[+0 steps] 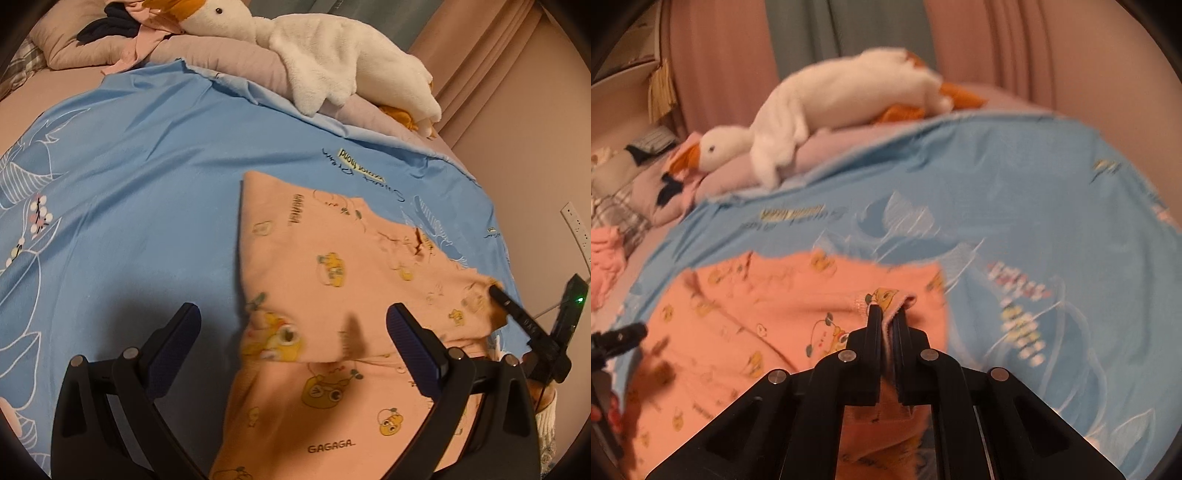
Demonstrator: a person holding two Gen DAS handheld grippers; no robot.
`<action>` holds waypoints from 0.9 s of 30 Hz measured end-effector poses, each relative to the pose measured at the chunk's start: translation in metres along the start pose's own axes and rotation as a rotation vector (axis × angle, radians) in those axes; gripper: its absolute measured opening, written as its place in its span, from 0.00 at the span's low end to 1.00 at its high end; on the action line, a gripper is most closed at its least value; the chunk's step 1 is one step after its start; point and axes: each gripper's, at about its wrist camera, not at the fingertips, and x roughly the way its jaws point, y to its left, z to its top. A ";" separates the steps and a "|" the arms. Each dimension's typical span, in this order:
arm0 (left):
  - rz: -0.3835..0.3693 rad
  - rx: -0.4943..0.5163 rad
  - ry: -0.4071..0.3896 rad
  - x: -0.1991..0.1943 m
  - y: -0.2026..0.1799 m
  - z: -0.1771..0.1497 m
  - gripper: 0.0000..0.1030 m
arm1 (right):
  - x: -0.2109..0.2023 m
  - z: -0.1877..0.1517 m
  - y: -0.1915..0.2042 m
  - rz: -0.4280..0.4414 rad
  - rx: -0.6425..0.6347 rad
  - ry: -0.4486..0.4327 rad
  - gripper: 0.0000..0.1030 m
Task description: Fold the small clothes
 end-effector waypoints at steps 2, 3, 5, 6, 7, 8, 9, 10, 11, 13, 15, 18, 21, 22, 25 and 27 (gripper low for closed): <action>0.010 0.000 0.008 0.003 0.001 -0.001 0.98 | 0.006 0.002 -0.004 -0.056 0.006 -0.005 0.06; 0.020 0.003 0.015 0.005 0.001 -0.001 0.98 | 0.014 0.001 -0.006 -0.059 0.010 0.029 0.06; 0.052 0.013 0.032 0.010 0.002 -0.003 0.98 | 0.033 -0.005 -0.006 -0.102 -0.016 0.100 0.06; 0.060 0.017 0.035 0.010 0.002 -0.003 0.98 | 0.041 -0.009 -0.006 -0.127 -0.037 0.126 0.06; 0.067 0.021 0.034 0.009 0.002 -0.004 0.98 | 0.042 -0.009 -0.004 -0.132 -0.039 0.132 0.07; 0.071 0.024 0.030 0.007 0.002 -0.004 0.97 | 0.040 -0.009 -0.005 -0.141 -0.033 0.128 0.13; 0.076 0.025 0.020 0.004 0.001 -0.003 0.97 | 0.032 -0.006 -0.006 -0.163 -0.018 0.111 0.15; 0.077 0.027 -0.004 -0.002 0.000 -0.002 0.97 | 0.023 -0.003 -0.006 -0.184 -0.009 0.078 0.17; 0.062 0.036 -0.045 -0.012 -0.004 0.001 0.97 | 0.015 0.000 -0.004 -0.195 -0.009 0.048 0.17; 0.027 0.061 -0.107 -0.026 -0.015 0.006 0.97 | 0.001 0.007 0.004 -0.169 -0.022 -0.011 0.17; -0.008 0.099 -0.128 -0.029 -0.026 0.008 0.98 | 0.001 0.014 0.018 -0.049 -0.051 -0.003 0.17; -0.060 0.127 -0.065 -0.010 -0.036 0.008 0.93 | 0.016 0.018 0.038 0.140 -0.052 0.061 0.17; -0.008 0.122 0.055 0.019 -0.029 -0.001 0.66 | 0.030 0.014 0.058 0.253 -0.070 0.104 0.17; 0.020 0.127 0.077 0.024 -0.023 -0.007 0.64 | 0.036 0.009 0.066 0.276 -0.089 0.145 0.17; 0.012 0.151 0.065 0.008 -0.017 -0.014 0.64 | 0.048 -0.015 0.094 0.315 -0.208 0.309 0.17; 0.032 0.158 0.087 0.005 -0.009 -0.021 0.67 | 0.040 -0.027 0.112 0.314 -0.330 0.337 0.17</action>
